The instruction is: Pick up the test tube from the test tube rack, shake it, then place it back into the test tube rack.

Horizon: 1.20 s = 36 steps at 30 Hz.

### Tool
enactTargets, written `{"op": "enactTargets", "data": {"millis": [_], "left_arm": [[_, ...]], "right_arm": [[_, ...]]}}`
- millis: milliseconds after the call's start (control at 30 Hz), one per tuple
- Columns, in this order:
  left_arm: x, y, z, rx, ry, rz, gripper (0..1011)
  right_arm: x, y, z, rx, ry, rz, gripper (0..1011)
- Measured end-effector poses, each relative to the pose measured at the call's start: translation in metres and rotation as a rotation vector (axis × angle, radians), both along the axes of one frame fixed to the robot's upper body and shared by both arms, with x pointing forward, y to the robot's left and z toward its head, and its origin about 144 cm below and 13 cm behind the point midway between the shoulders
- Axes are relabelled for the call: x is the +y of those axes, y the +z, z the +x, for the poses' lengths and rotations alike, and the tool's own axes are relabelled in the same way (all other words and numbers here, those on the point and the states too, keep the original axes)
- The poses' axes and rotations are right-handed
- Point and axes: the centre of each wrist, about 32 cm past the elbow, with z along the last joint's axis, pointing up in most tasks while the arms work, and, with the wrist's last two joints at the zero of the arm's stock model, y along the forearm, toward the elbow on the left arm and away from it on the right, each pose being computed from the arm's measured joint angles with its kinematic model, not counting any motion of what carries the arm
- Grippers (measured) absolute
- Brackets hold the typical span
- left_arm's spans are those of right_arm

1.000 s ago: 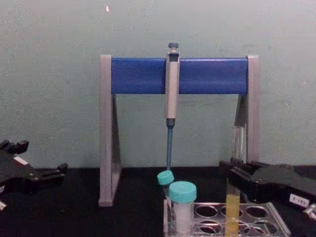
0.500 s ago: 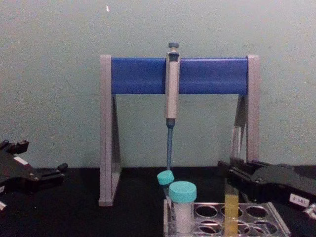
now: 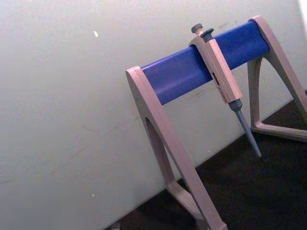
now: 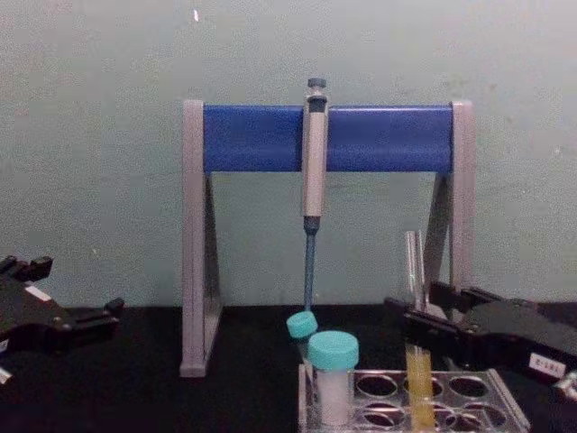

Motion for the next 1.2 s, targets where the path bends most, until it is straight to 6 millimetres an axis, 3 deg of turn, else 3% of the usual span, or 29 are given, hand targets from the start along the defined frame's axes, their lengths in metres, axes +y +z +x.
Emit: {"op": "enactTargets", "data": {"millis": [300, 600, 833, 1200], "left_arm": [[0.000, 0.000, 0.000, 0.000, 0.000, 0.000, 1010], [0.000, 0.000, 0.000, 0.000, 0.000, 0.000, 1010], [0.000, 0.000, 0.000, 0.000, 0.000, 0.000, 1010], [0.000, 0.000, 0.000, 0.000, 0.000, 0.000, 1010]], "right_arm": [[0.000, 0.000, 0.000, 0.000, 0.000, 0.001, 1000], [-0.002, 0.001, -0.003, -0.015, 0.002, 0.000, 1000], [-0.012, 0.003, -0.024, -0.059, -0.037, -0.006, 1000], [-0.021, -0.008, -0.054, -0.085, -0.272, -0.057, 1000]]}}
